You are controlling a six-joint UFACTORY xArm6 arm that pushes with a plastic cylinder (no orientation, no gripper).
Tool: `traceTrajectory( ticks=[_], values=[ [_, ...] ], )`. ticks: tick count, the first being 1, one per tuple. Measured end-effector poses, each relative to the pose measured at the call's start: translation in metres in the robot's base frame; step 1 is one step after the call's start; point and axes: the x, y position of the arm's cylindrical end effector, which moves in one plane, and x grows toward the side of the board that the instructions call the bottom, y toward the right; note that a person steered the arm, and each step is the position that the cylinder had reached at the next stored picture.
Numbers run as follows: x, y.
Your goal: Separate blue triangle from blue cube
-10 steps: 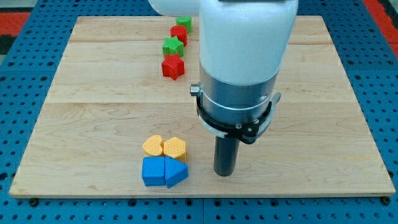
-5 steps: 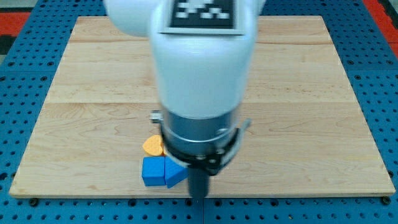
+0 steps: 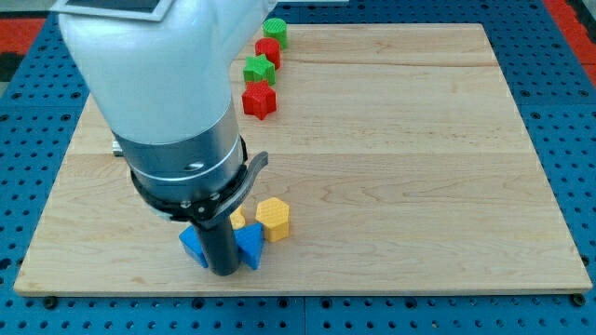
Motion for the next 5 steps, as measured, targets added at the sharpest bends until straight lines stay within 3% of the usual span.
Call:
traceTrajectory(
  ticks=[5],
  values=[
    [-0.034,0.064]
  ],
)
